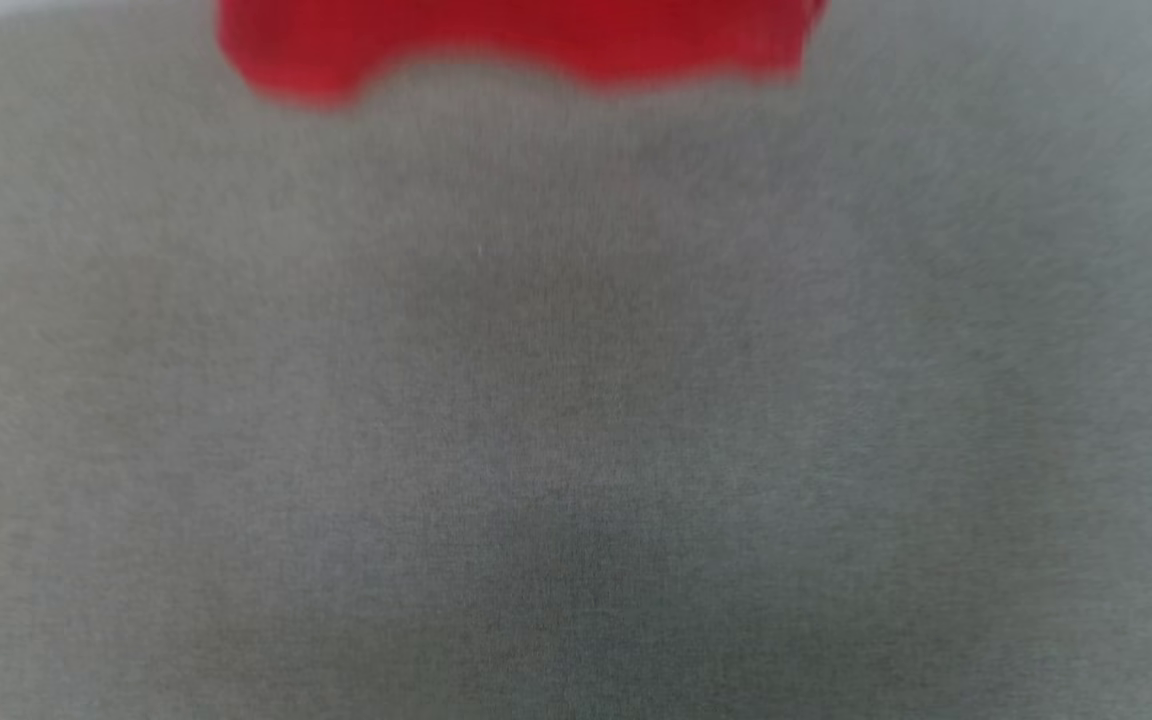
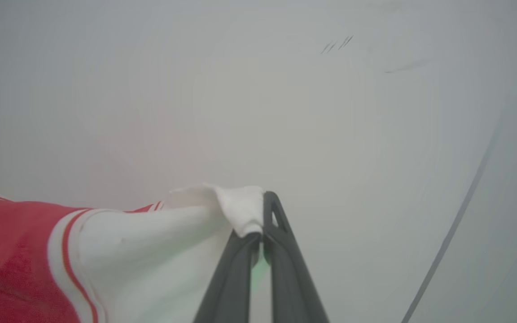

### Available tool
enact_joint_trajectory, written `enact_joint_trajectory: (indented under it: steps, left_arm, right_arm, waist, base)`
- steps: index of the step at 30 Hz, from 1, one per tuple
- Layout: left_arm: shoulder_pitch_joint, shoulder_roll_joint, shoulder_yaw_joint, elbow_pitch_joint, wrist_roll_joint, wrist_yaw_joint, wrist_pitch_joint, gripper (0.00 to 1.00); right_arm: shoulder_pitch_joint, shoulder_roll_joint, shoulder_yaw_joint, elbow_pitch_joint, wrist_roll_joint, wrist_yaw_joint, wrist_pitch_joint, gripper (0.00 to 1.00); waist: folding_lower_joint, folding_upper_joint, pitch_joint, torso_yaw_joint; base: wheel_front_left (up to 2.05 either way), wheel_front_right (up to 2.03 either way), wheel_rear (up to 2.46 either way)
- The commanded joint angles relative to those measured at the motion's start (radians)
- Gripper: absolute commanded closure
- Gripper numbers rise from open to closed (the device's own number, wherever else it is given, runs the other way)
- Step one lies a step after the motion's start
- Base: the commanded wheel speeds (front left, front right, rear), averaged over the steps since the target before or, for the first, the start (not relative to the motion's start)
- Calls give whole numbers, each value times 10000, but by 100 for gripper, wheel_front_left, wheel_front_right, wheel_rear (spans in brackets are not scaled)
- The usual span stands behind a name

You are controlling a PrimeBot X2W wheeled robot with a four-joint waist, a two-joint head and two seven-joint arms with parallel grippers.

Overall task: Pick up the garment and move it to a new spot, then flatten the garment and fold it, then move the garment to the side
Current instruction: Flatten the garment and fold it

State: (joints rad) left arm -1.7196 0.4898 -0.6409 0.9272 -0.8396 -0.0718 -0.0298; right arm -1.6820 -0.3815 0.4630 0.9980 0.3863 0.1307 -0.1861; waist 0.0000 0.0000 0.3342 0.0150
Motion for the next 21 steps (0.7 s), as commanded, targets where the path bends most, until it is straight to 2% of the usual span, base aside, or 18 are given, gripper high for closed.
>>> enact_joint_trajectory:
  steps: [1, 3, 5, 10, 14, 16, 21]
  left_arm:
    - [-291, -72, 36, 124, 223, -81, -543, 100]
    - [-594, -191, 51, 282, 383, -152, -1476, 100]
    - [-701, -288, -42, 459, 582, -273, -1958, 100]
    - [118, -452, -147, 949, 485, -518, -2317, 100]
    - [926, -665, -329, 1325, 261, -588, -2323, 100]
    - [1677, -814, -518, 1419, -153, -581, -1848, 100]
    - [3094, -400, -1214, 936, -738, -578, -982, 100]
  right_arm:
    - [-325, 63, -206, 291, -371, 1, -351, 100]
    - [-701, 177, -495, 479, -996, 1, -665, 100]
    - [-815, 302, -699, 623, -1554, 1, -771, 100]
    - [-41, 602, -954, 934, -2160, 1, -789, 100]
    - [685, 855, -953, 1313, -1877, 1, -790, 100]
    - [1279, 1010, -709, 1584, -1670, 1, -661, 100]
    - [2712, 1182, 20, 1388, -452, 1, -142, 100]
  waist:
    - [0, 0, 889, 97]
    - [0, 0, 1155, 165]
    - [0, 0, 1340, 237]
    - [0, 0, 1335, 359]
    - [0, 0, 1084, 415]
    - [0, 0, 839, 451]
    - [0, 0, 235, 513]
  base:
    - [0, 0, 0]
    - [0, 0, 0]
    - [0, 0, 0]
    - [0, 0, 0]
    - [0, 0, 0]
    - [0, 0, 0]
    - [0, 0, 0]
